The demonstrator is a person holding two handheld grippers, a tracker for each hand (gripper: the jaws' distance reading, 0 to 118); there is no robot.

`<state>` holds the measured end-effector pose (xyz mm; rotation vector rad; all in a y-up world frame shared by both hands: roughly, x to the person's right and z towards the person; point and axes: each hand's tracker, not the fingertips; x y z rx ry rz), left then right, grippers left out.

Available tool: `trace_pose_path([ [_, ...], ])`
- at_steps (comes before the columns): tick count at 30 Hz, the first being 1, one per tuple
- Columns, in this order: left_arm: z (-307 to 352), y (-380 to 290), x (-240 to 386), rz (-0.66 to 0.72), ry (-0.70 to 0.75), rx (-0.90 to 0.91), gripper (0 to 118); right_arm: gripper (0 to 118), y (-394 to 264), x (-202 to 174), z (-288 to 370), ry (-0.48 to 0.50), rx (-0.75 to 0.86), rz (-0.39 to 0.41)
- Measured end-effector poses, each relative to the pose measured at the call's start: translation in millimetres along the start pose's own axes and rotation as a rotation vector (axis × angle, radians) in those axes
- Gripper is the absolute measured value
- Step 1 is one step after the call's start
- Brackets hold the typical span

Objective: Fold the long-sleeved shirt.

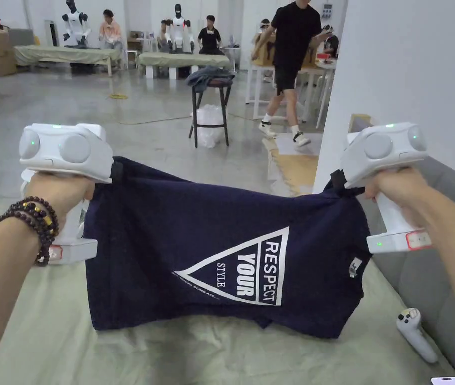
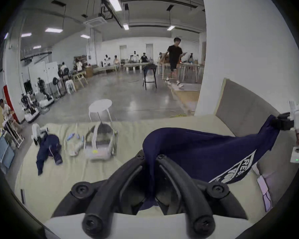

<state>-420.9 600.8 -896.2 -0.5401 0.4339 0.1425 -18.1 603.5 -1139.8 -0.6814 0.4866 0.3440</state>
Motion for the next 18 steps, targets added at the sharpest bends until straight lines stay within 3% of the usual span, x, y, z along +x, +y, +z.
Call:
trace_pose_path([
  [6, 54.8, -41.8, -19.2, 0.017, -0.027, 0.012, 9, 5, -42.1, -3.9, 68.9, 0.029, 0.011, 0.013],
  [8, 107.9, -71.5, 0.2, 0.001, -0.012, -0.001, 9, 5, -68.4, -13.6, 94.7, 0.05, -0.022, 0.09],
  [11, 150.9, -121.9, 2.1, -0.005, -0.016, -0.099, 9, 5, -123.2, -27.7, 133.9, 0.041, -0.044, 0.132],
  [18, 225.7, -284.1, 6.6, -0.083, -0.037, -0.277, 9, 5, -289.2, -40.3, 170.9, 0.131, -0.181, 0.115],
])
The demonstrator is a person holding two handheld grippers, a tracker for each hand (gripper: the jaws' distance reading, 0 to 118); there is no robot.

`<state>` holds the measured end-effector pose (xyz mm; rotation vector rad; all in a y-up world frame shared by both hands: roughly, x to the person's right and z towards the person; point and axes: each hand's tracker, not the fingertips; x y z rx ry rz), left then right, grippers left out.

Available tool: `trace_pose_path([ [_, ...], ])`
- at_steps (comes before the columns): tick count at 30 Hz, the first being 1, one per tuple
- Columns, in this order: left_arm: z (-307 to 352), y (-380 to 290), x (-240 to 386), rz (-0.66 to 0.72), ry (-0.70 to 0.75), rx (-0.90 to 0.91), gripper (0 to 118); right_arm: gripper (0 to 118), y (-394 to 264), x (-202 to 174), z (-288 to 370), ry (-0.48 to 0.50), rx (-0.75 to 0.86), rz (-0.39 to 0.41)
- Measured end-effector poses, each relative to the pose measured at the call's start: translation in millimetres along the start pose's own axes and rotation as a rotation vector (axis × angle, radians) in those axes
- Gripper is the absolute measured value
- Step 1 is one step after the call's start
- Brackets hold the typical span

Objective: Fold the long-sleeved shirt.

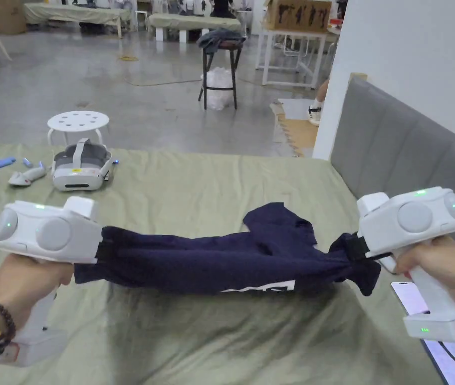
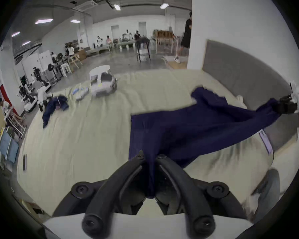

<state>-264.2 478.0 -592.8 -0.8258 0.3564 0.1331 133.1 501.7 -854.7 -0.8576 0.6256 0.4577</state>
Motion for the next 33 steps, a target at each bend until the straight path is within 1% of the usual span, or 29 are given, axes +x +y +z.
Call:
trace_pose_path([
  [2, -3.6, -42.1, -0.1, -0.018, -0.04, -0.082, 9, 5, -46.1, -9.0, -10.8, 0.029, -0.074, -0.005],
  [5, -1.9, -101.8, 3.9, -0.041, -0.058, -0.187, 9, 5, -108.9, -18.2, -26.9, 0.105, -0.204, 0.004],
  [6, 1.5, -118.3, 4.1, -0.048, -0.068, -0.207, 9, 5, -128.4, -23.8, -31.1, 0.129, -0.26, 0.012],
  [8, 7.4, -141.6, 5.1, -0.037, -0.064, -0.24, 9, 5, -161.0, -34.9, -37.3, 0.168, -0.347, 0.06],
  [10, 5.4, -156.0, 1.7, -0.046, -0.076, -0.28, 9, 5, -183.3, -43.2, -37.7, 0.202, -0.416, 0.098],
  [12, 6.1, -164.4, 0.7, -0.061, -0.094, -0.365, 9, 5, -199.3, -47.9, -44.6, 0.231, -0.473, 0.129],
  [14, 6.6, -175.9, 1.8, -0.081, -0.108, -0.413, 9, 5, -207.5, -52.3, -45.4, 0.241, -0.512, 0.175],
  [15, 2.9, -176.9, -0.8, -0.069, -0.107, -0.393, 9, 5, -209.1, -55.9, -46.4, 0.236, -0.5, 0.174],
  [16, -0.1, -177.4, -3.1, -0.063, -0.111, -0.395, 11, 5, -209.3, -55.8, -49.0, 0.236, -0.5, 0.172],
  [17, -2.6, -179.9, -3.4, -0.027, -0.112, -0.378, 23, 7, -207.4, -54.1, -52.4, 0.223, -0.487, 0.163],
  [18, -3.7, -178.9, -5.4, 0.007, -0.097, -0.329, 58, 24, -203.9, -51.4, -55.6, 0.198, -0.462, 0.134],
  [19, -3.4, -176.9, -6.6, 0.011, -0.092, -0.286, 89, 54, -201.6, -51.7, -56.0, 0.17, -0.431, 0.12],
  [20, -3.8, -172.2, -9.1, 0.017, -0.08, -0.245, 109, 89, -197.3, -48.7, -54.6, 0.144, -0.386, 0.112],
  [21, 0.5, -168.2, -7.4, 0.033, -0.065, -0.215, 107, 117, -192.5, -45.7, -54.1, 0.111, -0.358, 0.119],
  [22, 6.9, -160.8, -9.8, 0.056, -0.074, -0.173, 103, 117, -185.9, -42.2, -52.8, 0.096, -0.346, 0.114],
  [23, 9.9, -149.9, -11.9, 0.071, -0.107, -0.151, 100, 113, -179.2, -42.8, -45.7, 0.096, -0.33, 0.114],
  [24, 12.0, -138.7, -13.4, 0.08, -0.134, -0.148, 100, 101, -168.4, -37.9, -40.0, 0.112, -0.294, 0.098],
  [25, 11.2, -123.0, -16.0, 0.084, -0.135, -0.149, 97, 81, -157.5, -32.9, -36.2, 0.108, -0.27, 0.082],
  [26, 11.3, -112.9, -15.3, 0.084, -0.124, -0.14, 83, 51, -146.1, -28.4, -33.4, 0.107, -0.254, 0.054],
  [27, 10.2, -98.4, -13.7, 0.077, -0.104, -0.116, 53, 13, -135.2, -21.3, -31.9, 0.108, -0.239, 0.027],
  [28, 8.3, -86.0, -12.1, 0.048, -0.083, -0.083, 53, 13, -123.4, -17.4, -32.4, 0.103, -0.228, 0.013],
  [29, 0.8, -75.3, -12.0, 0.016, -0.067, -0.065, 36, 4, -112.4, -15.5, -35.6, 0.089, -0.215, 0.018],
  [30, -8.7, -64.3, -9.9, -0.012, -0.049, -0.052, 7, 0, -100.3, -13.0, -37.8, 0.078, -0.176, 0.001],
  [31, -17.4, -53.5, -6.9, -0.016, -0.015, -0.035, 3, 0, -87.4, -12.2, -38.1, 0.067, -0.168, 0.007],
  [33, -22.4, -30.6, -1.4, -0.01, -0.024, -0.036, 3, 0, -57.4, -6.3, -50.3, 0.067, -0.166, 0.007],
])
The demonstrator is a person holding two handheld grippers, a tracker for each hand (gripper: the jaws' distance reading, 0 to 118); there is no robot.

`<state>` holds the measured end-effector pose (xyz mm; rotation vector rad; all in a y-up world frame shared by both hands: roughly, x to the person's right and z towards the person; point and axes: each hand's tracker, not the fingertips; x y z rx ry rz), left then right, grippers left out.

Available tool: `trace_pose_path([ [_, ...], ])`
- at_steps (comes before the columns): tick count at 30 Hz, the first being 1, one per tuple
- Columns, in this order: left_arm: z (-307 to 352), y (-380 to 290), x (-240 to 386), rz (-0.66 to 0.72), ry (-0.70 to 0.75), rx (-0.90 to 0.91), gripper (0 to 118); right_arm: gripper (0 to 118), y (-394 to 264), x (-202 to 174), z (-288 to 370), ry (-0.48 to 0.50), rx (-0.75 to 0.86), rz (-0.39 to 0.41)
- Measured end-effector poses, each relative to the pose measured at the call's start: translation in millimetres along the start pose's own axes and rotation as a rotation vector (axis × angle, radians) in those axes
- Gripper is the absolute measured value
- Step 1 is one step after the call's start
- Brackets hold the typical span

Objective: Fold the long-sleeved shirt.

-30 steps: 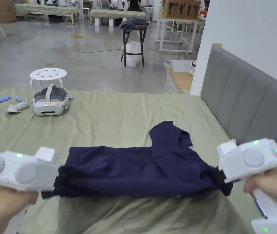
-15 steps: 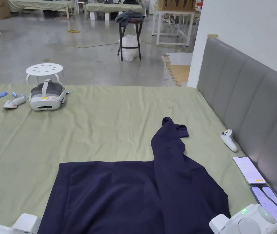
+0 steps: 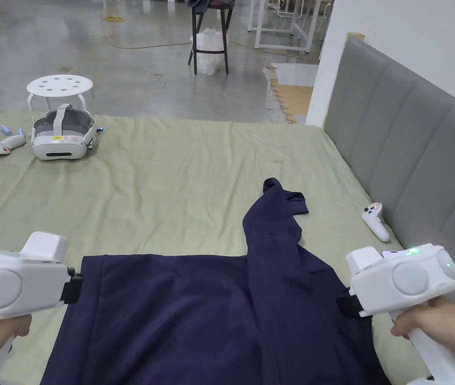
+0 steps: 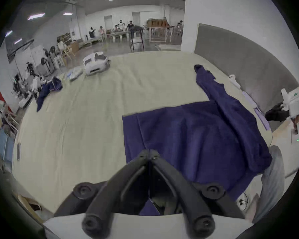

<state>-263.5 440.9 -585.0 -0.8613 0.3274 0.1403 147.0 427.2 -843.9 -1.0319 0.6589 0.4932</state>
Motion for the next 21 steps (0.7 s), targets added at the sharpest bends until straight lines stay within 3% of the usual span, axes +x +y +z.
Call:
trace_pose_path([
  [5, -43.7, 47.5, 1.8, -0.001, -0.04, 0.013, 3, 0, 111.0, 26.9, -43.0, -0.02, 0.059, -0.046],
  [9, -99.2, 79.8, -10.0, -0.011, -0.036, 0.013, 3, 1, 222.8, 52.6, -115.6, -0.035, 0.061, -0.071],
  [11, -125.9, 89.1, -19.0, -0.006, -0.038, 0.016, 3, 25, 266.9, 54.0, -151.5, -0.063, 0.07, -0.065],
  [12, -142.4, 92.6, -23.5, 0.011, -0.037, 0.001, 3, 52, 287.3, 57.0, -172.6, -0.08, 0.076, -0.054],
  [13, -155.1, 95.0, -27.8, 0.034, -0.027, -0.014, 3, 69, 305.4, 59.9, -193.4, -0.083, 0.071, -0.051],
  [14, -164.4, 96.0, -31.5, 0.045, -0.026, -0.018, 3, 78, 318.4, 58.5, -210.9, -0.09, 0.054, -0.055],
  [17, -184.8, 86.3, -36.9, 0.069, 0.014, 0.035, 3, 69, 344.5, 64.5, -262.9, -0.066, 0.036, -0.126],
  [19, -192.1, 79.8, -42.7, 0.069, 0.019, 0.018, 3, 45, 348.9, 63.0, -291.5, -0.088, 0.014, -0.201],
  [21, -194.6, 67.8, -47.6, 0.077, 0.022, 0.007, 3, 6, 348.2, 59.4, -303.5, -0.094, -0.019, -0.214],
])
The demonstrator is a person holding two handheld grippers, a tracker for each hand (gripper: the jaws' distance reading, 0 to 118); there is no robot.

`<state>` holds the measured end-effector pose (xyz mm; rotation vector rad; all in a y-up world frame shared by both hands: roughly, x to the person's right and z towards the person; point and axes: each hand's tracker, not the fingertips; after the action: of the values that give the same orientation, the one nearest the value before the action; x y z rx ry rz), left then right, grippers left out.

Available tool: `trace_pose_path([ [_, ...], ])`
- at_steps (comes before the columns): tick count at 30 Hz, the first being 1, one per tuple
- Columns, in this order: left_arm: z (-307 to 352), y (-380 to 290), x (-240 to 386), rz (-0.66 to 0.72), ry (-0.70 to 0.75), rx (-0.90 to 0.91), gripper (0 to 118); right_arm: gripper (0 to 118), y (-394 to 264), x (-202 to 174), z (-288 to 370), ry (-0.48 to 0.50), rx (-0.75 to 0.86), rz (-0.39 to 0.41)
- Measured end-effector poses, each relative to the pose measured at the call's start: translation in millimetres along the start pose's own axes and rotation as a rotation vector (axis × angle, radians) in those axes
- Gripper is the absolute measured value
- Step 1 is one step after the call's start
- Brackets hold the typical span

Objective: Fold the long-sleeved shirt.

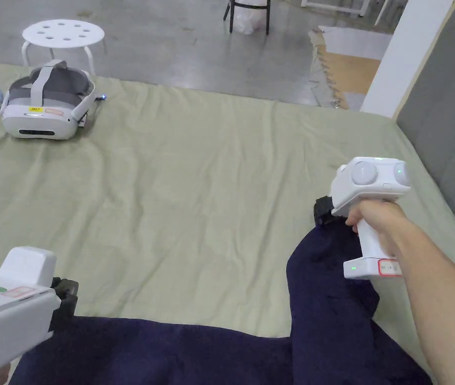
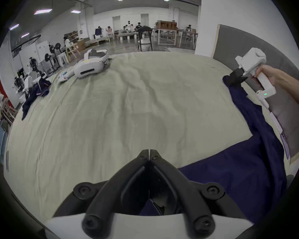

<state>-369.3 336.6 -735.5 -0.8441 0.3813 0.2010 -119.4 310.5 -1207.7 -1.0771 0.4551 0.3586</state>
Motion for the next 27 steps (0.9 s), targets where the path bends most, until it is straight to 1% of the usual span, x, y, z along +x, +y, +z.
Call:
trace_pose_path([
  [1, 0.8, -2.5, -2.7, -0.003, -0.001, -0.005, 3, 6, -2.9, -1.2, -0.7, 0.003, 0.001, -0.002],
  [2, 2.3, -4.7, -5.2, -0.01, 0.0, -0.014, 3, 5, -8.3, -3.0, 10.6, 0.004, 0.045, -0.019],
  [3, 6.6, -10.3, -3.0, -0.016, 0.014, -0.018, 3, 5, -12.2, -3.9, 22.3, -0.001, 0.084, -0.018],
  [5, 11.9, -14.0, -4.2, -0.027, 0.028, -0.021, 3, 5, -23.4, -0.1, 53.6, 0.008, 0.141, 0.038],
  [7, 25.9, -19.4, 0.4, -0.037, 0.03, -0.014, 3, 5, -41.2, 2.0, 100.7, 0.001, 0.196, 0.068],
  [9, 42.8, -22.5, 3.3, -0.035, 0.013, 0.001, 3, 5, -68.5, 9.4, 155.6, 0.029, 0.276, 0.085],
  [12, 76.5, -29.6, 13.2, -0.041, -0.008, 0.041, 3, 5, -130.6, 11.7, 232.7, 0.066, 0.351, 0.107],
  [13, 84.4, -32.4, 15.1, -0.039, -0.01, 0.046, 3, 5, -148.6, 16.1, 247.0, 0.069, 0.363, 0.121],
  [16, 109.7, -45.1, 22.8, -0.035, -0.018, 0.055, 3, 5, -216.8, 12.0, 287.0, 0.073, 0.376, 0.153],
  [18, 124.2, -55.7, 26.8, -0.036, -0.03, 0.062, 3, 5, -260.7, 9.7, 290.0, 0.072, 0.369, 0.145],
  [20, 135.4, -65.4, 29.7, -0.029, -0.039, 0.062, 3, 5, -305.1, 2.9, 280.1, 0.061, 0.325, 0.135],
  [21, 140.7, -69.9, 30.7, -0.021, -0.042, 0.06, 3, 5, -326.7, -1.3, 274.7, 0.051, 0.273, 0.129],
  [23, 149.1, -79.2, 31.4, -0.007, -0.049, 0.058, 3, 5, -363.2, -6.5, 244.2, 0.086, 0.149, 0.136],
  [24, 154.0, -83.0, 31.8, -0.001, -0.056, 0.056, 3, 5, -378.1, -9.3, 222.8, 0.069, 0.073, 0.129],
  [25, 158.0, -85.6, 32.2, 0.003, -0.062, 0.054, 3, 5, -388.1, -9.8, 202.5, 0.061, 0.003, 0.148],
  [26, 162.6, -87.9, 32.7, 0.008, -0.066, 0.052, 3, 5, -397.1, -12.0, 180.5, 0.04, -0.055, 0.186],
  [27, 167.7, -89.2, 35.6, 0.011, -0.065, 0.052, 3, 5, -402.6, -13.6, 163.2, -0.001, -0.076, 0.201],
])
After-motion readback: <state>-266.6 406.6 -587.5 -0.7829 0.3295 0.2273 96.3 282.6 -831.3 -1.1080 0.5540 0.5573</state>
